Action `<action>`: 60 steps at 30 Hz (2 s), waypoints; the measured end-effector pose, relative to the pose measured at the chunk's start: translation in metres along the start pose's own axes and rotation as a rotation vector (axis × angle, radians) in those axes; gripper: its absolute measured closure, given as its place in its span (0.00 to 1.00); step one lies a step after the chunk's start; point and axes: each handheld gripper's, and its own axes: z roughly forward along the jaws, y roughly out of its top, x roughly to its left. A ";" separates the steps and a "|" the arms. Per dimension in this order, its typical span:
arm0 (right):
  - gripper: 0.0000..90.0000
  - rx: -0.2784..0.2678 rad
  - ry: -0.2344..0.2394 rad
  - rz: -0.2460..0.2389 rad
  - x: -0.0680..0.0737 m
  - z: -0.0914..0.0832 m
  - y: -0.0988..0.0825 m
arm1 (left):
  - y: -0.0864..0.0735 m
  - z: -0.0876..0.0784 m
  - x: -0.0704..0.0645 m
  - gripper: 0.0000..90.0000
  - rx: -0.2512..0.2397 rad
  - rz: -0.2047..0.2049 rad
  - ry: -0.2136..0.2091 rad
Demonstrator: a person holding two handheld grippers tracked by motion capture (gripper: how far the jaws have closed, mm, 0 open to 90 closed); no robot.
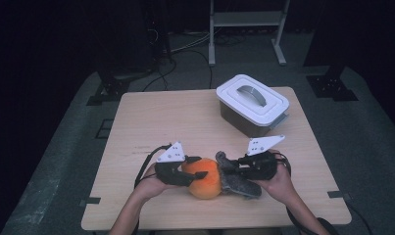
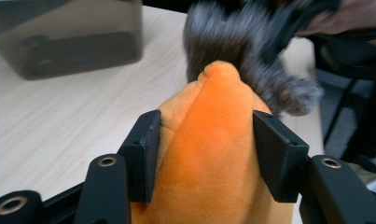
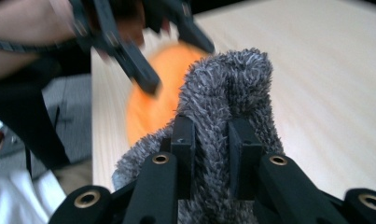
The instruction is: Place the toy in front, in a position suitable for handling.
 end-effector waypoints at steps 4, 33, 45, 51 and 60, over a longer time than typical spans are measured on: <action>0.83 -0.061 0.010 -0.027 0.009 -0.004 0.012 | 0.006 0.006 -0.008 0.50 0.013 0.014 0.021; 0.81 -0.058 -0.001 -0.028 0.009 -0.004 0.011 | 0.002 -0.001 -0.003 0.46 0.030 0.022 0.003; 0.81 0.047 0.009 0.015 -0.001 0.012 -0.010 | -0.009 -0.005 0.010 0.19 0.032 -0.029 -0.031; 0.82 0.082 0.023 0.043 -0.008 0.011 -0.016 | -0.016 0.001 0.010 0.41 0.013 -0.023 -0.067; 0.83 -0.037 0.038 0.014 -0.003 -0.004 -0.001 | -0.007 -0.009 0.005 0.50 0.004 0.038 -0.064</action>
